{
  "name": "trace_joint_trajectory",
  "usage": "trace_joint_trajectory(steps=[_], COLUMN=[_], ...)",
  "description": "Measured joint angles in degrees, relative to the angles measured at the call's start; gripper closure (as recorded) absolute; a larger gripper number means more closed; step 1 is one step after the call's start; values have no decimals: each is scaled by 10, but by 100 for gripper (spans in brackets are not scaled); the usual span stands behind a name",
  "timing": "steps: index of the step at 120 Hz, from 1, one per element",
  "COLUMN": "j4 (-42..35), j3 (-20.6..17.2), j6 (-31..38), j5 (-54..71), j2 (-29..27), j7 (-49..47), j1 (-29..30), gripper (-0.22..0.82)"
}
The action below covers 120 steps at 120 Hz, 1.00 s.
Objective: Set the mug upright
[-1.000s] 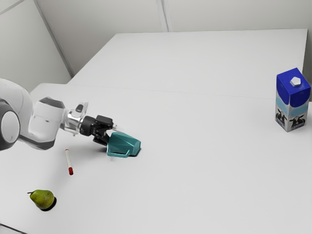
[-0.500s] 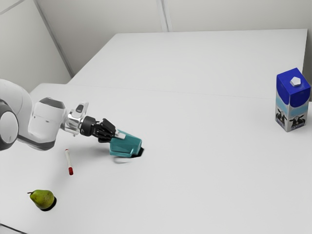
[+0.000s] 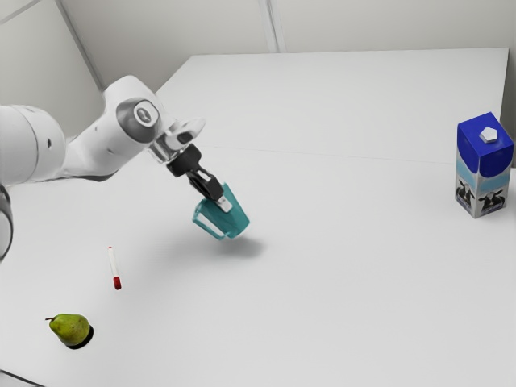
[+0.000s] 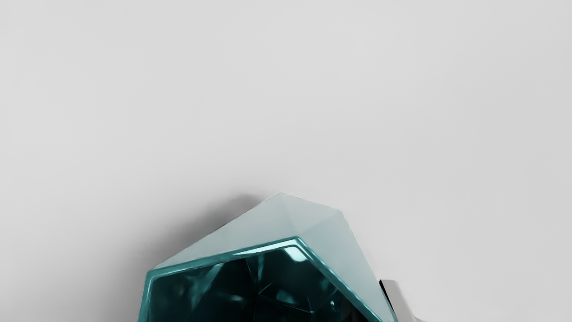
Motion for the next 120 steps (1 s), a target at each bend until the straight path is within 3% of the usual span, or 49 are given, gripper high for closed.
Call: trace_joint_trajectory(steps=[33,87,96,120], j4=[5,-8,-10,-15], j3=[2,2,2,2], j6=[117,159,159,158], j5=[219,277,275,272], j2=[11,35,36,36], j7=[-95,-238,-253,-285], j1=[-53,-58,-58,-57], gripper=[78,78,70,30])
